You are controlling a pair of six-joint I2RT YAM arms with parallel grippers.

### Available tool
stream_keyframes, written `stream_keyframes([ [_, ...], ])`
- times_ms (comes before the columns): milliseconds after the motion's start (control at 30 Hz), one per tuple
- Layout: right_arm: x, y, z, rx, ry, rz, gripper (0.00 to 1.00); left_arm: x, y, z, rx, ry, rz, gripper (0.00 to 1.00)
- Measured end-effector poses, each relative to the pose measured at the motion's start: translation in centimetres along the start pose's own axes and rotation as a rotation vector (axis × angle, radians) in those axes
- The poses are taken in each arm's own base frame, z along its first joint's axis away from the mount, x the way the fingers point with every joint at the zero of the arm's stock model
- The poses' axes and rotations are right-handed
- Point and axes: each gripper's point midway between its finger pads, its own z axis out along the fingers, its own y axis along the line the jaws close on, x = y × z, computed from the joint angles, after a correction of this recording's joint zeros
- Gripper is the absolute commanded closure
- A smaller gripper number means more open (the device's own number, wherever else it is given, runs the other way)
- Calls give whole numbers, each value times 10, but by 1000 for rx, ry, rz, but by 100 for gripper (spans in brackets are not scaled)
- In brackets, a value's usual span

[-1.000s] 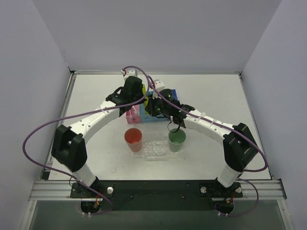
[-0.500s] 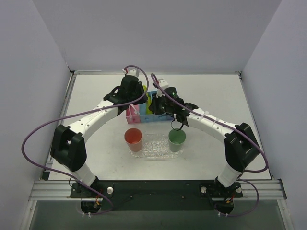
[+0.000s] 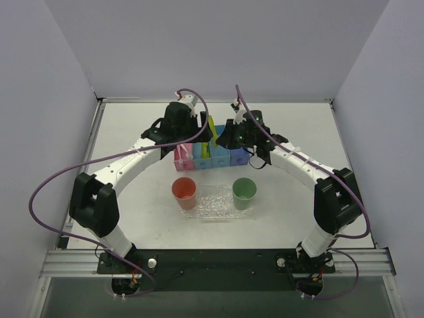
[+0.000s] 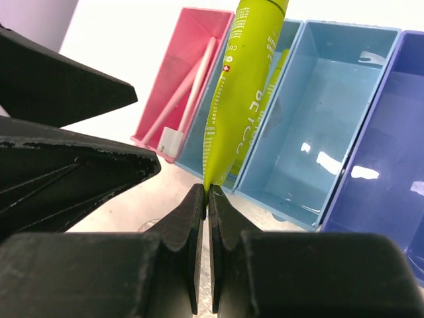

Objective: Prepare toiletry sets of a toothbrush and toothpaste on the tray

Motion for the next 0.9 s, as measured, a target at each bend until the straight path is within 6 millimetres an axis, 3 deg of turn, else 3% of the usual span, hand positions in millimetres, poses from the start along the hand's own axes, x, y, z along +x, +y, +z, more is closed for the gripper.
stream_keyframes([
  [633,-40,24,-16,-172,-24,176,100,-65,14,-30,29,-128,123,10],
  [767,-51,24,-20,-189,-37,214,100,-63,19,-34,29,-172,224,10],
  [900,-57,25,-24,-201,-40,255,100,-45,33,-38,22,-191,355,11],
])
